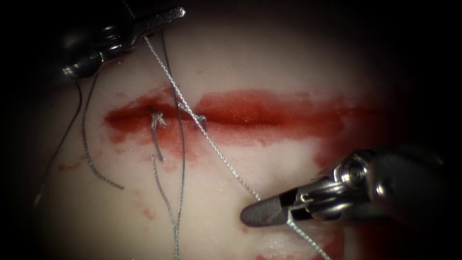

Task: Wound Closure

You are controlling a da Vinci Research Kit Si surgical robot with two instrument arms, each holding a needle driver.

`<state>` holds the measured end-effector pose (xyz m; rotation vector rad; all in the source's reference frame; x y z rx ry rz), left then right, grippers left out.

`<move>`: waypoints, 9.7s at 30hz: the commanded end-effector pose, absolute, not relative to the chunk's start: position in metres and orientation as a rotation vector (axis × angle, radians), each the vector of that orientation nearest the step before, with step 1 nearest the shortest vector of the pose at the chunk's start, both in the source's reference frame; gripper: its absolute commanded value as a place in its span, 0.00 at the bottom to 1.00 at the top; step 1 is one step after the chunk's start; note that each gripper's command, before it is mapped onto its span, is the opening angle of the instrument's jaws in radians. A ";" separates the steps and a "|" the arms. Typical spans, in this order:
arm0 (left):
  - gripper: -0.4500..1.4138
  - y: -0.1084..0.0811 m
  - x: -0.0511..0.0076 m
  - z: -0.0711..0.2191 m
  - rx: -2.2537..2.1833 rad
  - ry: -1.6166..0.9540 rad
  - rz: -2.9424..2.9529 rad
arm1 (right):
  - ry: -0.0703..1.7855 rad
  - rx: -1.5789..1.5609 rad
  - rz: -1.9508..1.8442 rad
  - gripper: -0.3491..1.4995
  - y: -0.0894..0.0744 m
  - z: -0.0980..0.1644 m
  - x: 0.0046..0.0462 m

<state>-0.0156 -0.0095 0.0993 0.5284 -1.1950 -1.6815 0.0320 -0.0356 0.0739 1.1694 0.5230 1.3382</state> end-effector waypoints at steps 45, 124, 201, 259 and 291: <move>0.00 -0.032 -0.0308 0.092 1.257 -0.785 -0.894 | 0.892 1.003 1.272 0.52 -0.026 0.072 0.0304; 0.52 -0.033 -0.0277 0.095 0.831 -0.780 -0.377 | 0.813 0.986 1.571 0.00 -0.019 0.071 0.0173; 0.58 -0.024 -0.0161 0.093 1.068 -0.172 -1.999 | 0.751 1.038 1.520 0.00 -0.020 0.070 0.0184; 0.00 -0.020 -0.0107 0.091 0.868 -0.203 -1.991 | 0.958 0.954 1.325 0.62 -0.019 0.066 0.0157; 0.00 -0.018 -0.0040 0.096 0.513 -0.163 -2.098 | 0.815 0.850 1.222 0.00 -0.019 0.067 0.0139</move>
